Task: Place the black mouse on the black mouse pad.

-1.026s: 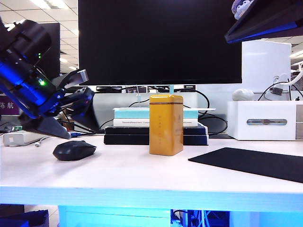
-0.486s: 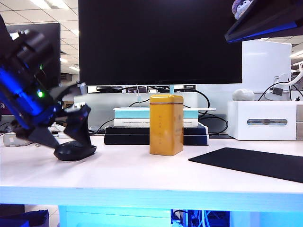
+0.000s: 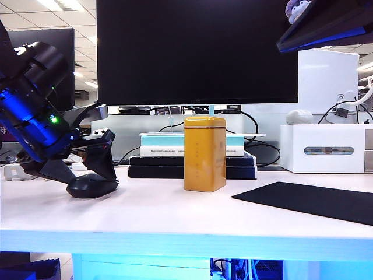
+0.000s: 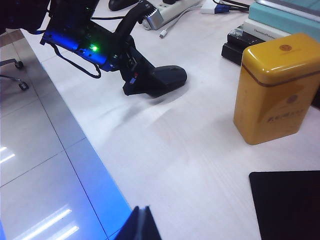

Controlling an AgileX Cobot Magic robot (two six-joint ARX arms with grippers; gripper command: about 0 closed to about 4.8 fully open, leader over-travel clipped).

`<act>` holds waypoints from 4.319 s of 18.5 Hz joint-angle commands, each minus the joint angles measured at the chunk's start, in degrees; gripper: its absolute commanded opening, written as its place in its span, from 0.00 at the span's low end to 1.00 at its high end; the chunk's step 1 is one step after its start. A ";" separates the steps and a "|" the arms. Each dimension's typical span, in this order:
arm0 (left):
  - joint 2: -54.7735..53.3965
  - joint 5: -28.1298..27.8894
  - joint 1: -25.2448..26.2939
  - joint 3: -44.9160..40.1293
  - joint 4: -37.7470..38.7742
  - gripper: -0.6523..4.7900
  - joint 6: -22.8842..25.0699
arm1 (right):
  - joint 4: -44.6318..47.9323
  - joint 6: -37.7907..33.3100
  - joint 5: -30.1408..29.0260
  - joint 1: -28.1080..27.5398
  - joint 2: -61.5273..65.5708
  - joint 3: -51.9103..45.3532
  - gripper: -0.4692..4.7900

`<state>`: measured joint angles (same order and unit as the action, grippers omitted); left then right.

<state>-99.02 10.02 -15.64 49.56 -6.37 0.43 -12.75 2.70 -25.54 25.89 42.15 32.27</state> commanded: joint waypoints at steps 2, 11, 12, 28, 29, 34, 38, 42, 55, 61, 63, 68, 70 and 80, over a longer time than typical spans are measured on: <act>0.07 0.26 0.00 0.26 -0.15 1.00 0.02 | 1.01 0.37 -0.28 0.02 0.04 0.26 0.08; 0.07 0.24 0.02 0.24 1.18 1.00 0.17 | 1.01 0.35 -0.28 0.02 0.04 0.26 0.08; 0.07 0.22 0.02 0.24 1.18 1.00 0.17 | 1.01 0.35 -0.28 0.02 0.04 0.26 0.08; 0.07 0.24 0.02 0.24 1.57 0.73 0.24 | 1.01 0.37 -0.26 0.02 0.04 0.26 0.08; 0.07 0.26 0.02 0.24 1.57 0.73 0.24 | 1.01 0.35 -0.26 0.02 0.04 0.26 0.08; 0.07 0.28 0.00 0.24 1.14 0.55 0.66 | 1.01 0.35 -0.26 0.02 0.04 0.26 0.08; 0.07 0.28 0.00 0.24 1.16 0.53 0.66 | 1.01 0.37 -0.26 0.02 0.04 0.26 0.08; 0.09 0.52 -0.02 0.26 0.74 0.36 0.66 | 1.01 0.37 -0.26 0.02 0.04 0.26 0.08; 5.40 3.61 -0.48 1.77 3.52 0.20 0.13 | 0.98 0.37 -0.07 0.02 0.04 0.26 0.08; 15.78 5.77 -1.44 1.77 8.24 0.11 -1.14 | 1.01 0.39 0.28 -0.02 0.04 0.26 0.08; 17.66 7.58 -1.49 1.77 10.97 0.11 -2.08 | 1.01 0.39 1.51 -0.07 0.00 0.26 0.08; 21.31 7.06 -10.73 1.77 16.52 0.11 -2.56 | 0.98 0.57 2.82 -0.28 -0.09 0.28 0.08; 21.57 5.86 -16.50 1.77 15.96 0.11 -5.05 | 0.46 0.68 4.66 -0.28 -0.42 0.48 0.08; 18.91 3.13 -31.19 1.77 6.12 0.11 -12.39 | -7.74 3.34 11.80 -3.19 -10.67 3.19 0.08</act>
<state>-79.13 12.88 -46.65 51.20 2.07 -10.61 -19.31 6.15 -13.69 22.72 32.34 35.03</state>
